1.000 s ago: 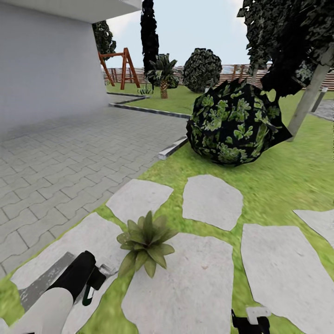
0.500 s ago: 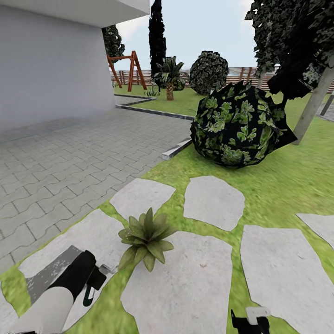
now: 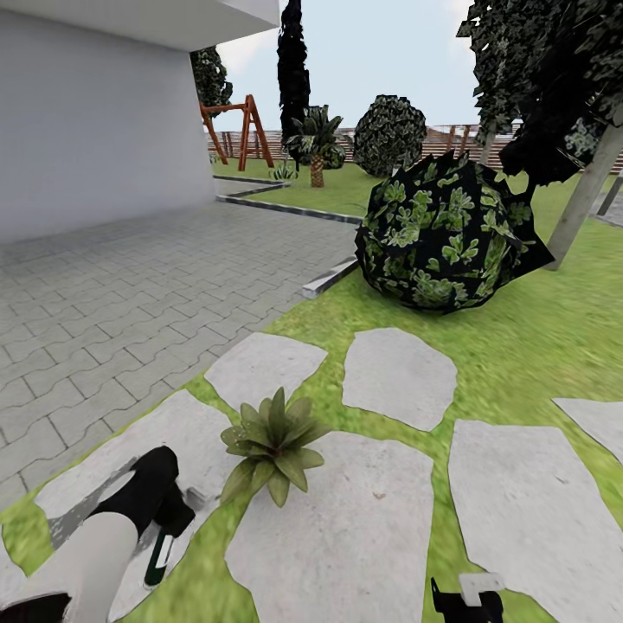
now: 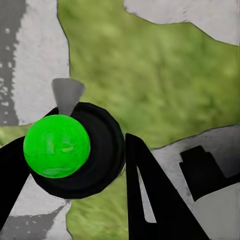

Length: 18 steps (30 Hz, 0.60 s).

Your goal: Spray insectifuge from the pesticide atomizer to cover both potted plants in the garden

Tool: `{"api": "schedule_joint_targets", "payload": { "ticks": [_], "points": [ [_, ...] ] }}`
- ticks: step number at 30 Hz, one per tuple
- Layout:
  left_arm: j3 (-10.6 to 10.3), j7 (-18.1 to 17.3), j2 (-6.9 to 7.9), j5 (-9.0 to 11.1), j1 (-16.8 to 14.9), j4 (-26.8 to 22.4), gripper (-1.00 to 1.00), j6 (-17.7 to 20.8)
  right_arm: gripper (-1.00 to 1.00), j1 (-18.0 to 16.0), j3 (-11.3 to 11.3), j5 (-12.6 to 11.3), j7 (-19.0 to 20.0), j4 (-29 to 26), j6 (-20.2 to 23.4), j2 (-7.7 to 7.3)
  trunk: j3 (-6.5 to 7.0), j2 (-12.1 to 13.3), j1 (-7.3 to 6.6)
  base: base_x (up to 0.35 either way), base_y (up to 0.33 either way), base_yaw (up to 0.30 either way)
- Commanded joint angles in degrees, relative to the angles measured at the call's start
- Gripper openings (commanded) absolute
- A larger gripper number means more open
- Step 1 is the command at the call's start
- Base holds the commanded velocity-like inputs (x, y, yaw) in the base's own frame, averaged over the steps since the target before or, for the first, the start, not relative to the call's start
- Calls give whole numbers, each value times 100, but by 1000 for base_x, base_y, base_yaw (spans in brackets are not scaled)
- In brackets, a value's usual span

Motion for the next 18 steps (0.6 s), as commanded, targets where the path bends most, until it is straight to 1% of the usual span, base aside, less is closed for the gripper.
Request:
{"api": "schedule_joint_targets", "payload": {
  "ticks": [1,2,4,7,8,11,13,18],
  "points": [
    [22,-59,-7,-61,-60,-39,-100,22,100,-5,-25,60,-34,9,-17,0,-5,-2,-1,0,0,0],
    [19,-68,-8,-69,-143,-73,-100,37,100,-5,-25,61,-33,5,-16,0,-5,-2,-1,0,0,0],
    [12,-75,0,-75,-202,-98,-100,113,100,-5,-25,61,-32,0,-20,0,-5,-2,-1,0,0,0],
    [-3,-73,25,-77,-173,-105,-100,136,100,-5,-31,65,-31,-8,-25,0,-5,-2,-1,0,0,0],
    [-4,-71,55,-77,-158,-100,-100,118,100,-5,-32,67,-31,-9,-26,0,-5,-2,-1,0,0,0],
    [-3,-75,249,-71,-35,-93,-100,84,100,-5,-33,70,-31,-10,-26,-7,-5,-2,-1,0,0,0],
    [-2,-73,310,-69,75,-98,-100,75,100,-5,-33,65,-35,-11,-26,-8,-5,-2,-1,0,0,44],
    [-9,-57,290,-69,111,-101,-100,86,100,-5,-33,64,-40,-11,-26,-5,-5,-2,-1,0,0,220]
  ]
}}
